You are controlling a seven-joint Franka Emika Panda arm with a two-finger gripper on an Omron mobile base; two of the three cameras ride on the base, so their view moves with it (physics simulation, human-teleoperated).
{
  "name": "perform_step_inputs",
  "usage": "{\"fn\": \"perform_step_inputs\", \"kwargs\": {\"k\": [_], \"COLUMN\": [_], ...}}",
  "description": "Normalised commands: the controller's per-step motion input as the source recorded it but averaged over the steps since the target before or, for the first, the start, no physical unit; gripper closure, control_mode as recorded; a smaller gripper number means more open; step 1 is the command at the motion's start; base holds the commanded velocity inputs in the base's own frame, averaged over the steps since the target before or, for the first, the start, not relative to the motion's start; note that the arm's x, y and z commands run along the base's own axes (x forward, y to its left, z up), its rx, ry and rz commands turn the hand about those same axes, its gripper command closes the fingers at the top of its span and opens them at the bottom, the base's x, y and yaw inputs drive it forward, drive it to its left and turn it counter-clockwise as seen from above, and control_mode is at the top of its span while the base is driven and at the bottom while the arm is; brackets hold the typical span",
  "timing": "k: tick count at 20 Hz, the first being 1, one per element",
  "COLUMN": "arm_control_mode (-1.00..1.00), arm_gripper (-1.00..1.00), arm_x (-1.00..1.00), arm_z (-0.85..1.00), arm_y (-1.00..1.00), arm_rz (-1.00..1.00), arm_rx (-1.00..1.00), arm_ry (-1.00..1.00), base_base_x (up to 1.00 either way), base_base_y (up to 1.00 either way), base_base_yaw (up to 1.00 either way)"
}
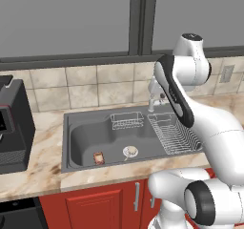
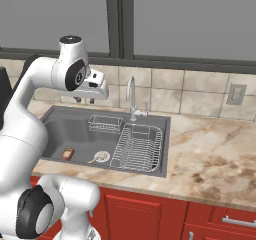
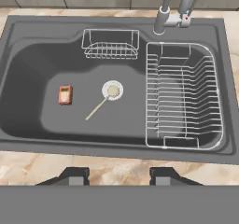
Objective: Pick up the bar soap and dish brush from the sink, and place them back in the cabinet, and close the cabinet doors.
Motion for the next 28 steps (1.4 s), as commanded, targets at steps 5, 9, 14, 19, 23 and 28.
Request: {"fn": "perform_step_inputs", "kwargs": {"k": [5,9,14,19,23,28], "arm_control_mode": [-1.00,-1.00,-1.00,-1.00,-1.00,-1.00], "arm_gripper": [-1.00,-1.00,-1.00,-1.00,-1.00,-1.00], "arm_x": [0.00,0.04,0.04,0.06,0.05,0.14], "arm_z": [0.00,0.00,0.00,-0.02,-0.15,-0.22], "arm_y": [0.07,0.17,0.20,0.29,0.53,0.32], "arm_rz": [-0.01,-0.08,-0.12,-0.12,-0.15,-0.10], "arm_rx": [0.00,0.00,0.02,0.01,0.00,0.00], "arm_ry": [0.00,0.00,0.00,0.03,0.00,0.01], "base_base_x": [0.00,0.00,0.00,0.00,0.00,0.00], "base_base_y": [0.00,0.00,0.00,0.00,0.00,0.00], "base_base_yaw": [0.00,0.00,0.00,0.00,0.00,0.00]}}
